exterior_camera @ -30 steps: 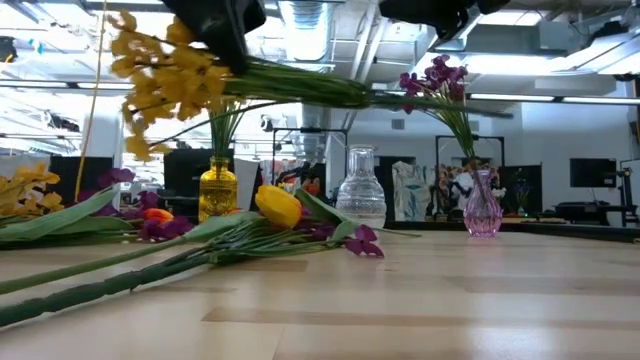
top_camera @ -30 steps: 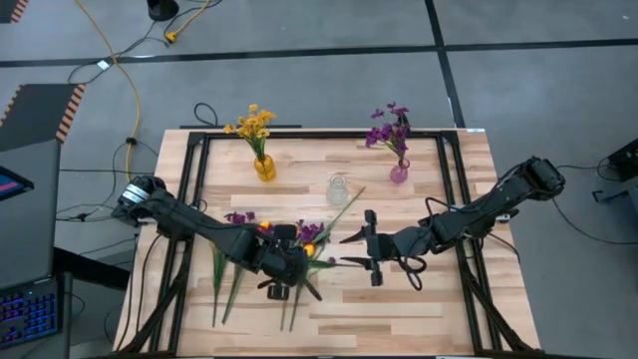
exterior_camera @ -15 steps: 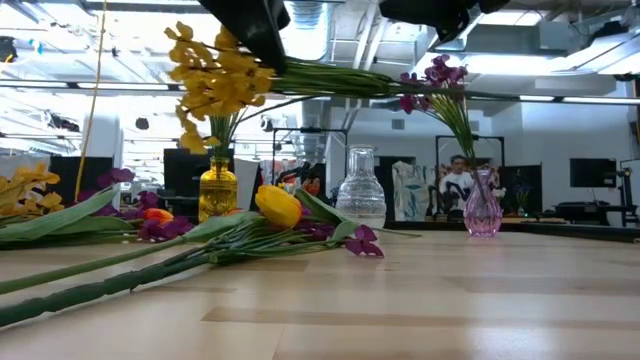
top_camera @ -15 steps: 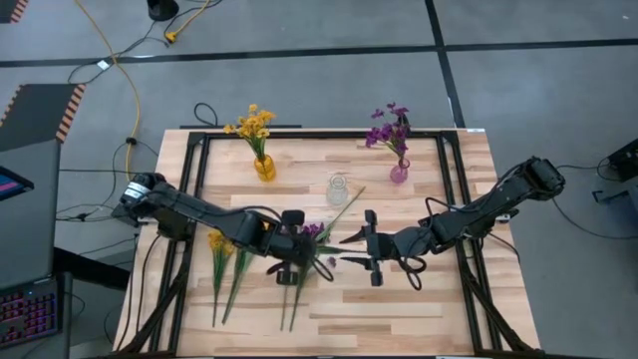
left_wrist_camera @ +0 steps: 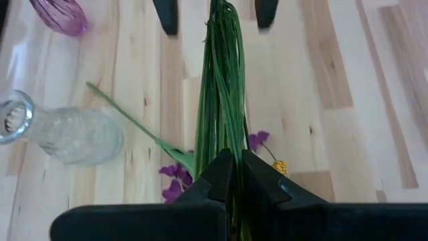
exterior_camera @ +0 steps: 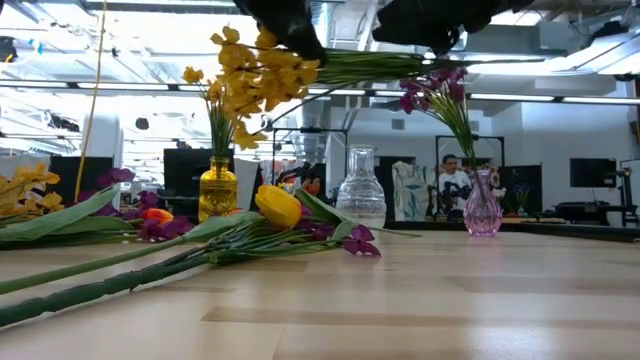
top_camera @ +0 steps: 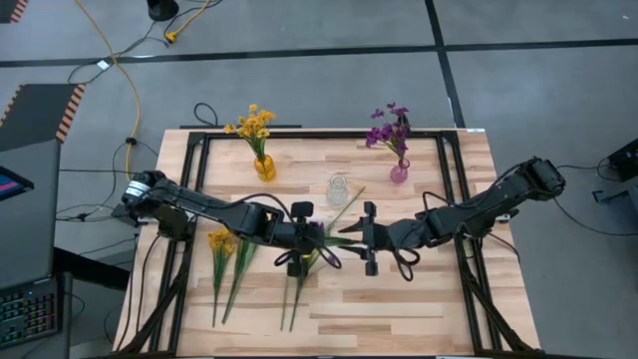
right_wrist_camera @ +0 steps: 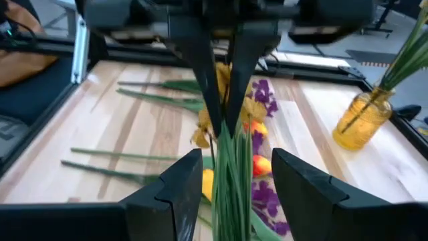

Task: Sort flowers into vase by color
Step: Put the yellow flowers into the yellow vase

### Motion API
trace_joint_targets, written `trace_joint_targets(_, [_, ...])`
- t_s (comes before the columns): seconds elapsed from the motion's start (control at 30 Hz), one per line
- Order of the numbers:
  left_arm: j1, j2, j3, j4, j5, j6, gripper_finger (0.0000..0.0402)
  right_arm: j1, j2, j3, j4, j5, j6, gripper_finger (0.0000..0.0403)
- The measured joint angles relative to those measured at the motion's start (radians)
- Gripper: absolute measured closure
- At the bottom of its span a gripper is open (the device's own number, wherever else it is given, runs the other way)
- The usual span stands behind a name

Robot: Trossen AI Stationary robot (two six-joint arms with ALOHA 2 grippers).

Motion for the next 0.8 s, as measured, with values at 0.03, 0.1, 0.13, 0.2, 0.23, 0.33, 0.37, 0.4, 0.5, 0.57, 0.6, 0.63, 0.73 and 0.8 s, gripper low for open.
trace_joint_targets(0.03, [0.001, 0.0, 0.0, 0.005, -0.001, 0.0, 0.0393, 0.0, 0.0, 0.0, -0.014, 0.0, 0.005, 0.0198])
trace_joint_targets(0.1, [0.002, 0.0, 0.0, 0.02, -0.001, 0.0, 0.0393, 0.001, 0.0, 0.0, -0.039, 0.0, 0.03, 0.0198])
trace_joint_targets(0.13, [0.002, 0.0, 0.0, 0.026, 0.0, 0.001, 0.0393, 0.001, 0.0, 0.0, -0.052, 0.0, 0.041, 0.0198])
trace_joint_targets(0.2, [0.004, 0.0, 0.0, 0.039, 0.0, 0.0, 0.0393, 0.001, 0.0, 0.0, -0.073, 0.0, 0.049, 0.0198])
trace_joint_targets(0.23, [0.004, 0.0, 0.0, 0.047, 0.001, 0.001, 0.0393, 0.001, 0.0, 0.0, -0.08, 0.0, 0.049, 0.0198])
trace_joint_targets(0.33, [0.004, 0.0, 0.0, 0.057, 0.0, 0.026, 0.0393, 0.001, 0.0, 0.0, -0.103, 0.0, 0.049, 0.0198])
trace_joint_targets(0.37, [0.004, 0.0, 0.0, 0.064, 0.0, 0.033, 0.0393, 0.001, 0.0, 0.0, -0.113, 0.0, 0.05, 0.0198])
trace_joint_targets(0.4, [0.004, 0.0, 0.0, 0.067, 0.0, 0.037, 0.0393, 0.001, 0.0, 0.0, -0.121, 0.0, 0.049, 0.0198])
trace_joint_targets(0.5, [0.006, 0.0, 0.0, 0.069, 0.0, 0.041, 0.0393, 0.001, 0.0, 0.0, -0.124, 0.0, 0.05, 0.0198])
trace_joint_targets(0.57, [0.006, 0.0, 0.0, 0.069, 0.0, 0.041, 0.0393, 0.001, 0.0, 0.0, -0.133, 0.0, 0.05, 0.0202])
trace_joint_targets(0.6, [0.006, 0.0, 0.0, 0.07, 0.0, 0.041, 0.0393, 0.001, 0.0, 0.0, -0.14, 0.0, 0.05, 0.0207])
trace_joint_targets(0.63, [0.006, 0.0, 0.0, 0.075, 0.0, 0.041, 0.0393, 0.001, 0.0, 0.0, -0.145, 0.0, 0.05, 0.0213])
trace_joint_targets(0.73, [0.006, 0.0, 0.0, 0.108, 0.0, 0.041, 0.0393, 0.001, 0.0, 0.0, -0.154, 0.0, 0.05, 0.0241])
trace_joint_targets(0.8, [0.006, 0.0, 0.0, 0.127, -0.001, 0.042, 0.0393, 0.001, 0.0, 0.0, -0.155, 0.0, 0.05, 0.0265])
